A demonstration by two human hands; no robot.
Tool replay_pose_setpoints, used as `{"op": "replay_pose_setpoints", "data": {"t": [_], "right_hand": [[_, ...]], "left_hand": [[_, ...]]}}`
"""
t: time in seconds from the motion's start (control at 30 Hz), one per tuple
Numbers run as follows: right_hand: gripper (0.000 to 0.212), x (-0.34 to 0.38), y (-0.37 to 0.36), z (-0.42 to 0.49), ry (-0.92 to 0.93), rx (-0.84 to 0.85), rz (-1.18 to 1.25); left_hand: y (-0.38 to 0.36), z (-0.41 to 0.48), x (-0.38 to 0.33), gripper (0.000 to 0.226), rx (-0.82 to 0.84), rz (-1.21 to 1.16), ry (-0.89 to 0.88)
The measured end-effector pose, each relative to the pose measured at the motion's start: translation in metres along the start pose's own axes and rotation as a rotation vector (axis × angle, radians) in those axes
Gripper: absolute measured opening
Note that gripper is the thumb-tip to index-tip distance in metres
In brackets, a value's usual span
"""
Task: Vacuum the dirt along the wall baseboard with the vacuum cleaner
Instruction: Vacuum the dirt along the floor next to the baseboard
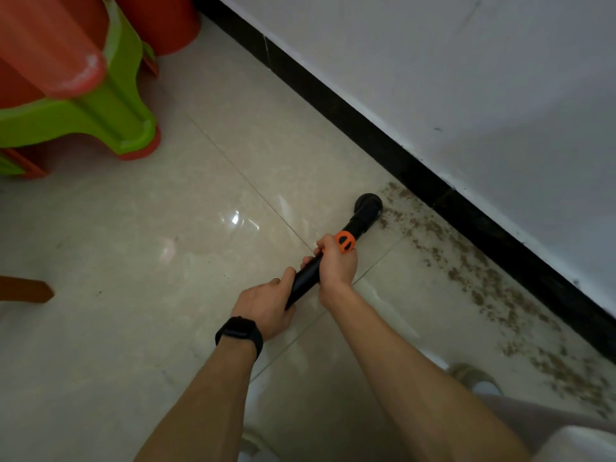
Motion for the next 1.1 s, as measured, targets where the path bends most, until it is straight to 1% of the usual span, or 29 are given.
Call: {"op": "replay_pose_setpoints", "data": {"t": [0.37, 0.5, 0.7, 0.83, 1.0, 1.1], "right_hand": [[0.017, 0.021, 0.003, 0.024, 0.021, 0.022, -0.025], [0.019, 0.023, -0.01, 0.025, 0.019, 0.066, -0.058], [0.032, 0.0, -0.032, 0.012, -0.017, 0.119, -0.089], [0.035, -0.008, -0.027, 0.011, -0.02, 0.056, -0.095], [0.041, 0.018, -0.006, 0.029, 0.025, -0.055, -0.151], [0.042, 0.029, 0.002, 0.039, 0.037, -0.089, -0.184]], "left_hand": [[-0.003, 0.021, -0.017, 0.038, -0.03, -0.071, 0.037], [0.001, 0.024, -0.006, 0.036, -0.037, -0.109, 0.065], [0.006, 0.006, 0.028, 0.038, -0.024, -0.091, 0.114], [0.006, 0.006, 0.027, 0.035, 0.021, -0.079, 0.085], [0.003, 0.03, -0.006, 0.038, 0.039, -0.115, 0.037], [0.001, 0.042, -0.02, 0.04, 0.039, -0.125, 0.035]]}}
Point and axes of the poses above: each hand's wrist, its own z-axis towards the middle knuckle, its own y-axis out of the back of the hand, x = y × z, the point moved 1 cm from there along z, towards the middle knuckle, and after that the axes turned 7 degrees about -z, right-handed, at the moved point
